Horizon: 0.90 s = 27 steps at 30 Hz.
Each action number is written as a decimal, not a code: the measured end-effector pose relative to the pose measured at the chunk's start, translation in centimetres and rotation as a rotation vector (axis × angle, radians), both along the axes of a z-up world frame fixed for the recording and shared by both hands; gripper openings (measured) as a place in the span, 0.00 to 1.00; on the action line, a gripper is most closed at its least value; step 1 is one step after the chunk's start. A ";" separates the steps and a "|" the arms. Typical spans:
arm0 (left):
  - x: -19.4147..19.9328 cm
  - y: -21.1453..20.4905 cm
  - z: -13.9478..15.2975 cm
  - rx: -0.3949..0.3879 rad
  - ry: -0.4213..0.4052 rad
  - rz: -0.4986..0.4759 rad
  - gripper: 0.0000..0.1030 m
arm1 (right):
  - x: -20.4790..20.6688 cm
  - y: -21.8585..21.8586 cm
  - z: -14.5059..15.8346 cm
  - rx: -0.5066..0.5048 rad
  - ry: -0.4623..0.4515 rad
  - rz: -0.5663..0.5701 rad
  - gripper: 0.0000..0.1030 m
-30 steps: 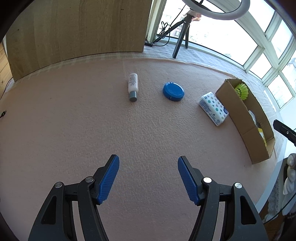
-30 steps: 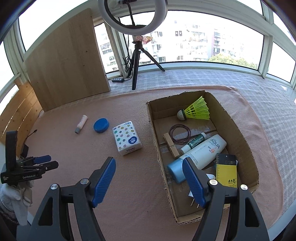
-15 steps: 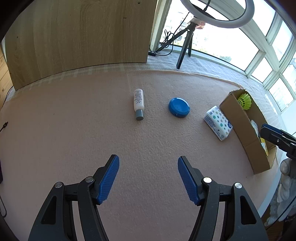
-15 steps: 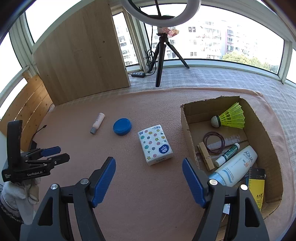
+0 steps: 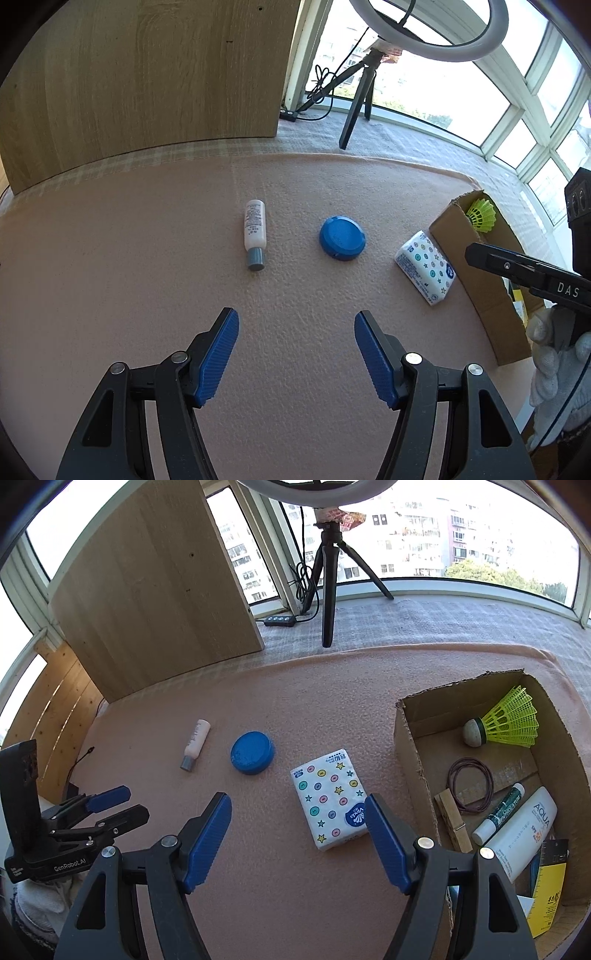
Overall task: Organize objects
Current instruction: 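Move the right gripper to the dotted tissue pack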
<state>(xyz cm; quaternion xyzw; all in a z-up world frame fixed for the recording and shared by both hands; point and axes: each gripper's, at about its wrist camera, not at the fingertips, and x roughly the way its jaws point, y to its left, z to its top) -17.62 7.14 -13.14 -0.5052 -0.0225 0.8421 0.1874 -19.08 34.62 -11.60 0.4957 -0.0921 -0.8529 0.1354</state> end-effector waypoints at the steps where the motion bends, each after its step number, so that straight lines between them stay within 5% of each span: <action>1: 0.0 0.4 -0.1 0.002 -0.002 -0.008 0.66 | -0.5 0.0 -0.4 -0.006 -0.015 -0.007 0.67; 20: 1.8 1.0 0.4 0.023 -0.005 -0.037 0.66 | -7.3 -1.7 -4.6 0.149 -0.093 -0.093 0.64; 22: 2.0 0.6 0.4 0.025 -0.005 -0.032 0.66 | -7.4 -2.5 -4.4 0.186 -0.086 -0.077 0.53; 27: 2.2 0.0 0.5 0.031 -0.006 -0.025 0.66 | -7.7 -4.2 -5.0 0.282 -0.108 -0.041 0.49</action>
